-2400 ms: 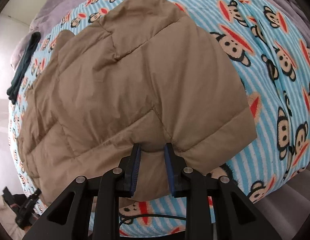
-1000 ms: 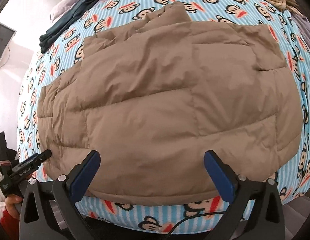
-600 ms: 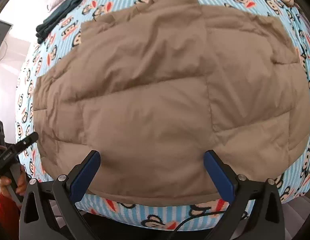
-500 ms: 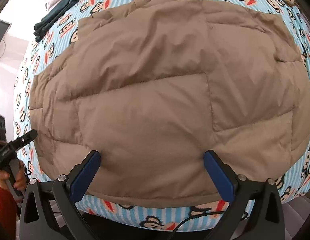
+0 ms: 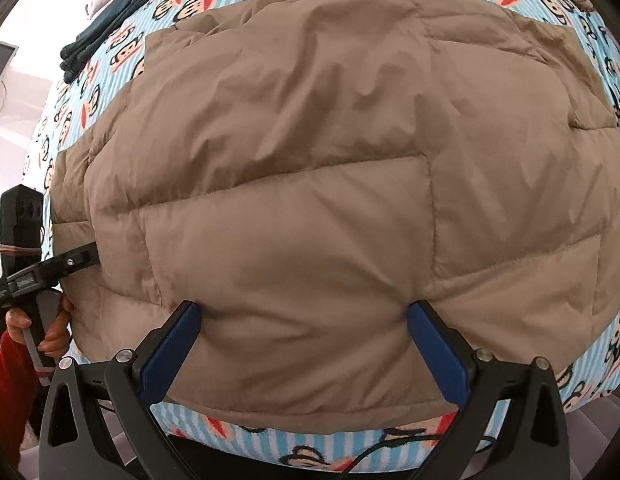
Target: Fold large clothes
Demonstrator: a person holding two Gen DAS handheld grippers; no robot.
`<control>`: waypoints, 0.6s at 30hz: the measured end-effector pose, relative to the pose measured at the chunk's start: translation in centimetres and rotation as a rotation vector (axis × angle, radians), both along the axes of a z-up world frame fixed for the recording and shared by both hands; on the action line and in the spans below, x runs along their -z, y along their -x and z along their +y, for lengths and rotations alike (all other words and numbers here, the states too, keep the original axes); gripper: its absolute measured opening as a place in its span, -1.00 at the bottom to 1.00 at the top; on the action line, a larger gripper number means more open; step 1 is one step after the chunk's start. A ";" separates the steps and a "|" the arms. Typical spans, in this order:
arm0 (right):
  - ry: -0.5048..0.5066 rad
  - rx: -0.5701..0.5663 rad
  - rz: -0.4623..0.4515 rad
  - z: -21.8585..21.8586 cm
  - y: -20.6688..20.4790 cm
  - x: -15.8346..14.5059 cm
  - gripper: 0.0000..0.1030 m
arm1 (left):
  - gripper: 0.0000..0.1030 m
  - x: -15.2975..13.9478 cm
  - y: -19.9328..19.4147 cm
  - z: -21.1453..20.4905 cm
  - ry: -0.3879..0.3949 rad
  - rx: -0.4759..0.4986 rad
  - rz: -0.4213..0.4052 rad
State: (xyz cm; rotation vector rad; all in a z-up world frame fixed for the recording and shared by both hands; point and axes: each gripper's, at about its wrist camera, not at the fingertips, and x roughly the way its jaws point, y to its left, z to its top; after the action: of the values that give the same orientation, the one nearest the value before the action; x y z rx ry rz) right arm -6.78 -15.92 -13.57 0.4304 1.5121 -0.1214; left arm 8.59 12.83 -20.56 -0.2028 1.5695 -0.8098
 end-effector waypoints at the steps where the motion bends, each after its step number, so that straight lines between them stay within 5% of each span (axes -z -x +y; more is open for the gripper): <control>1: 0.001 -0.007 0.002 0.1 -0.1 0.0 1.00 | 0.92 0.0 -0.1 0.0 0.003 0.001 0.003; 2: 0.000 -0.013 0.005 0.1 -0.2 -0.2 1.00 | 0.78 -0.2 -0.1 0.0 0.009 0.004 -0.001; 4: -0.013 -0.018 -0.005 0.1 -0.1 -1.0 1.00 | -0.13 -0.7 -0.1 0.1 0.062 0.020 0.006; 6: -0.001 -0.022 -0.029 0.0 0.0 -2.0 1.00 | -0.34 -1.0 -0.1 0.5 0.127 0.000 0.058; 8: 0.065 -0.025 -0.105 -0.4 0.1 -3.7 0.95 | -0.39 -1.7 0.2 0.2 0.110 -0.002 0.041; 9: 0.081 -0.026 -0.137 -0.5 0.0 -4.2 0.65 | -0.41 -2.1 0.3 0.1 0.105 -0.008 0.039; 10: 0.098 -0.028 -0.171 -0.7 -0.2 -4.6 -0.06 | -0.45 -2.7 0.4 -0.1 0.099 -0.015 0.036; 12: 0.112 -0.028 -0.180 -1.2 -0.8 -4.3 -0.76 | -0.48 -3.8 0.6 -0.3 0.098 -0.022 0.031; 18: 0.031 -0.047 -0.225 -2.3 -3.6 -0.5 -0.77 | -0.48 -9.4 1.8 -2.5 0.086 -0.064 0.010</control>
State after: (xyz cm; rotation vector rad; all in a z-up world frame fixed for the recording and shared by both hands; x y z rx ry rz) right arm -3.15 -18.25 -13.10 0.3704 1.2959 -0.0575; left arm 6.78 10.31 -11.12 -0.3185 1.5316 -0.8279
